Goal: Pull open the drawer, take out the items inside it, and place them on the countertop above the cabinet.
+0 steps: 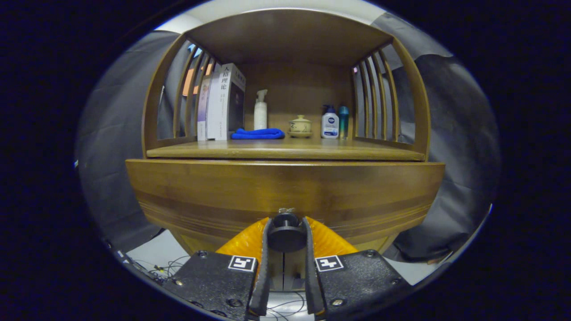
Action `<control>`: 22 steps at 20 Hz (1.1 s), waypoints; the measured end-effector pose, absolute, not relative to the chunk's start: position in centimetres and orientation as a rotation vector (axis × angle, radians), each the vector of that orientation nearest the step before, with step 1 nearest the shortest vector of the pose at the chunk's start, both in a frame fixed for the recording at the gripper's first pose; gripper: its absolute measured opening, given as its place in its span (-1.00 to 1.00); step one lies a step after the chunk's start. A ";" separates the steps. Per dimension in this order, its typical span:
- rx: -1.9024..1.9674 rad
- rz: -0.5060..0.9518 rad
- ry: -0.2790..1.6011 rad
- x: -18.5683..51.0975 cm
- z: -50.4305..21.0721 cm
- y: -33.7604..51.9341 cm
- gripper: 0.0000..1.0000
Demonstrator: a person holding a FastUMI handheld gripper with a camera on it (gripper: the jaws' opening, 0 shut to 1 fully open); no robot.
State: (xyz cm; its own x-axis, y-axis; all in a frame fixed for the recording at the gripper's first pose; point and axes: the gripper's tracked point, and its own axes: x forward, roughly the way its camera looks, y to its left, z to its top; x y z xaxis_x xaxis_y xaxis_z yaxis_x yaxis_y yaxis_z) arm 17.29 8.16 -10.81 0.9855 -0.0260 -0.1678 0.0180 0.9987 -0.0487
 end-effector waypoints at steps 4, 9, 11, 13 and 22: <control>-0.049 -0.019 0.172 14.2 -11.1 8.2 -0.29; -0.043 -0.017 0.175 11.2 -11.4 8.1 -0.30; -0.032 -0.019 0.182 9.9 -11.5 8.1 -0.30; -0.025 -0.016 0.182 8.9 -11.6 8.0 -0.30; -0.015 -0.004 0.190 5.6 -12.0 7.8 -0.30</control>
